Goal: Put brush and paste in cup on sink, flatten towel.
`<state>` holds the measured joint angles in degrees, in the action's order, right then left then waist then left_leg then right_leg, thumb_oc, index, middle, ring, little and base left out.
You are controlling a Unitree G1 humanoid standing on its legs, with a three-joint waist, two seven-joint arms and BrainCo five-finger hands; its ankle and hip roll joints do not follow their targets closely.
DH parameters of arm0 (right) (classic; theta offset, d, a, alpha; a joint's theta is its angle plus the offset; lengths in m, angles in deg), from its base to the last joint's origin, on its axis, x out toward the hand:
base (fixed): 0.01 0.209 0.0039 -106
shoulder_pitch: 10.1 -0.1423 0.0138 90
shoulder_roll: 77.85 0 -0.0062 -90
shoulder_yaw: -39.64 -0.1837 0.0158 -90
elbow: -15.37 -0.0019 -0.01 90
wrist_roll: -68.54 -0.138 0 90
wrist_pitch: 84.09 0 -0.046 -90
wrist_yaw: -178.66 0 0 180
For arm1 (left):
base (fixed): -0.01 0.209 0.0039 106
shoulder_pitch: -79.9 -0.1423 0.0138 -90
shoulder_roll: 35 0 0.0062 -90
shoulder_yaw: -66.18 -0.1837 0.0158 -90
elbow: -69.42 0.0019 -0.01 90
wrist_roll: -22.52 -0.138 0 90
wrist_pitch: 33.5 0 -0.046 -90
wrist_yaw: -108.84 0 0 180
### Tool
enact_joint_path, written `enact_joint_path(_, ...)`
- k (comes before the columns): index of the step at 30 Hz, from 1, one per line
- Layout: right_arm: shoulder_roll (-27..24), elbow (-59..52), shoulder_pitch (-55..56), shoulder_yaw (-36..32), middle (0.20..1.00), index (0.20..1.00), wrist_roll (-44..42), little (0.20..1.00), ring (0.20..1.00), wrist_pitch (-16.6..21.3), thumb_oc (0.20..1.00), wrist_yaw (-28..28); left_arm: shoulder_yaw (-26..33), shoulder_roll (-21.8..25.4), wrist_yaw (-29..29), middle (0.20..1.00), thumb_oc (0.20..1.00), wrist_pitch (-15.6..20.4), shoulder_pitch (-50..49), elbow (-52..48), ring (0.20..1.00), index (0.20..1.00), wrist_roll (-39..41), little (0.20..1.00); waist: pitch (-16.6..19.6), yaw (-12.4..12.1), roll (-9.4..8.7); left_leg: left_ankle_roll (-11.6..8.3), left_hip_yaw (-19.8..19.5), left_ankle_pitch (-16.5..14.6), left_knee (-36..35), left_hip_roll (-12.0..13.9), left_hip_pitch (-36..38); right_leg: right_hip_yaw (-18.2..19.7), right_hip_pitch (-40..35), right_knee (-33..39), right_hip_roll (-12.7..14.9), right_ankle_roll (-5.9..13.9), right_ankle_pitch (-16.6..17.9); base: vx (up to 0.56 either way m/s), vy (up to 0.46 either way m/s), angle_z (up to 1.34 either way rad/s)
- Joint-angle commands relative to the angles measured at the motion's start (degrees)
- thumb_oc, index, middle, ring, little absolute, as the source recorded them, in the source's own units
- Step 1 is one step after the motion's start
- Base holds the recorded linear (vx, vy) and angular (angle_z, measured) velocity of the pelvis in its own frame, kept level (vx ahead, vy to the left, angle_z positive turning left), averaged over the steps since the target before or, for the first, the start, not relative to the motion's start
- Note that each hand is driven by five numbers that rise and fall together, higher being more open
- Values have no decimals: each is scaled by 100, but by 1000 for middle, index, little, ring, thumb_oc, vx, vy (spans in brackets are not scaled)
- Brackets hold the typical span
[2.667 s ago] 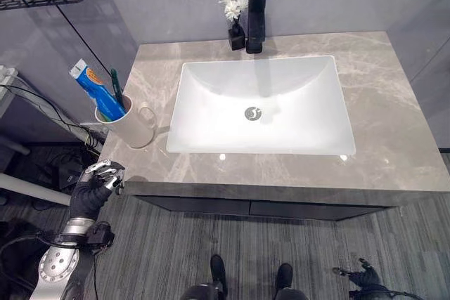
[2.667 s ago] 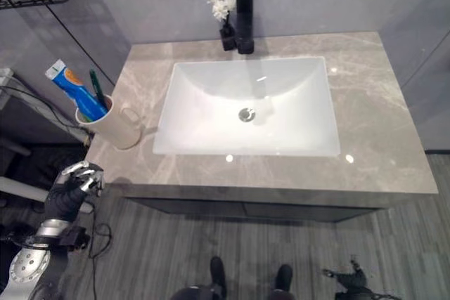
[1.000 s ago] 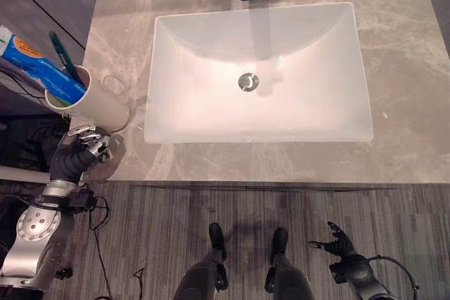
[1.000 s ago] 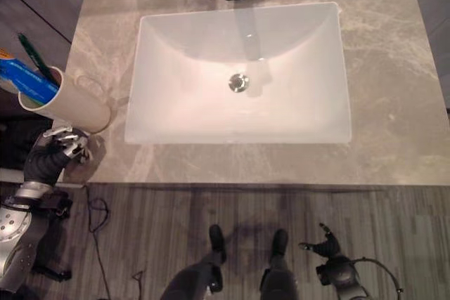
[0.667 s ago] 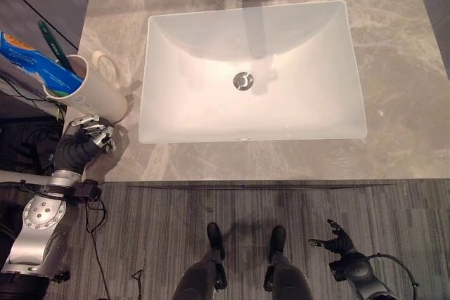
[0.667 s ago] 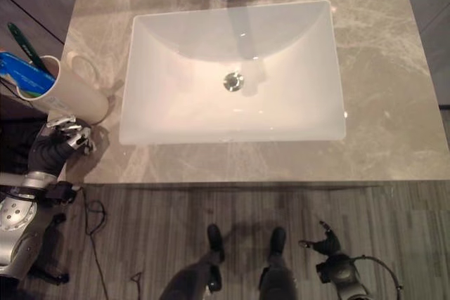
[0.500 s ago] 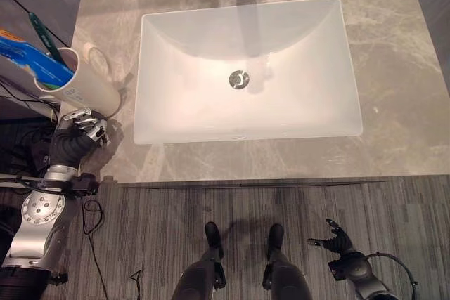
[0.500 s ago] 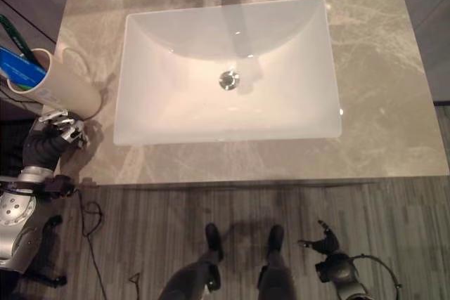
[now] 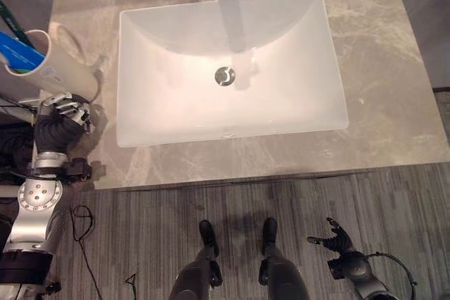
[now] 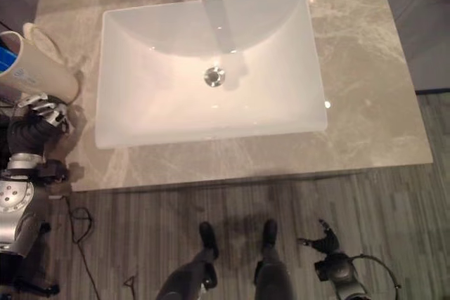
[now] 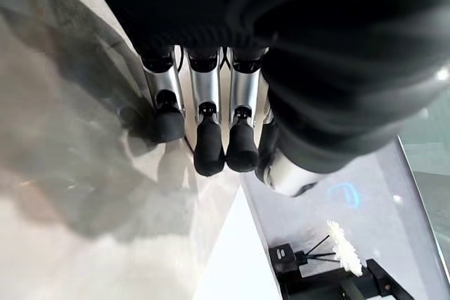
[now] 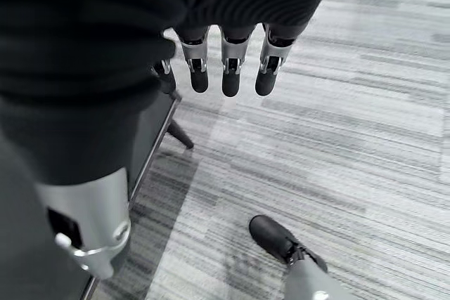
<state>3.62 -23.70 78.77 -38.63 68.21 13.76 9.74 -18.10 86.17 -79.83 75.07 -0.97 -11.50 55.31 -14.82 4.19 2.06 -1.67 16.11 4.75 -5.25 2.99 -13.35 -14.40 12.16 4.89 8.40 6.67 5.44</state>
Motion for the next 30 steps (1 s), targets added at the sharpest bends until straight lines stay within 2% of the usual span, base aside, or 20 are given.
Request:
enact_joint_path(1,33,75,-109,37,1000,1000,-143,1000,1000,147,1000,126,156,310,-322,200,200,231,610,649,200,200,-157,200,-11,62,-73,-382,-305,-97,25,177,341,111,-41,-21,157,437,263,16,3,-6)
enact_joint_path(4,56,72,-105,66,1000,1000,-148,1000,1000,144,1000,129,74,350,-428,200,200,249,855,855,200,200,-186,200,6,73,-100,-390,-292,-102,25,192,338,127,-31,-13,146,446,271,6,0,-1)
enact_joint_path(6,58,142,-186,191,1000,1000,-177,1000,1000,145,1000,141,-273,320,-583,200,200,293,1485,1279,200,200,-147,200,40,125,-128,-395,-286,-108,25,206,337,144,-28,1,132,449,277,0,0,0)
enact_joint_path(10,94,108,-273,320,1000,1000,-232,1000,1000,158,1000,176,-583,181,-778,200,200,296,2040,1668,200,200,-210,200,119,184,-180,-398,-279,-139,25,222,378,141,-59,8,113,462,278,0,0,0)
enact_joint_path(14,134,8,-322,400,1000,1000,-282,1000,1000,169,1000,182,-650,165,-799,200,200,328,2133,1714,200,200,-179,200,149,202,-204,-394,-239,-172,25,235,454,188,-90,-8,102,466,279,2,7,-1)
enact_joint_path(16,158,35,-349,431,1000,1000,-291,1000,1000,160,1000,161,-615,89,-740,200,200,350,2010,1602,200,200,-151,200,161,194,-222,-383,-199,-197,25,242,526,222,-119,-24,90,465,274,7,32,-12)
enact_joint_path(22,242,339,-162,240,1000,1000,-205,1000,1000,69,1000,135,-301,-606,-358,200,200,431,944,722,200,200,-35,200,244,124,-228,-320,-173,-299,25,214,852,179,-308,-357,112,425,80,16,39,-12)
enact_joint_path(27,324,751,45,-60,1000,1000,-79,1000,1000,-25,1000,94,-154,-1289,20,200,200,421,54,-135,200,200,-40,200,398,51,-201,-199,-215,-464,25,87,1224,86,-638,-539,254,449,-41,41,91,6)
enact_joint_path(30,332,794,161,-253,1000,1000,-67,1000,1000,-39,1000,73,-74,-1448,181,200,200,412,-312,-374,200,200,-134,200,479,39,-186,-119,-254,-543,25,-34,1381,56,-772,-674,378,506,-13,9,135,11)
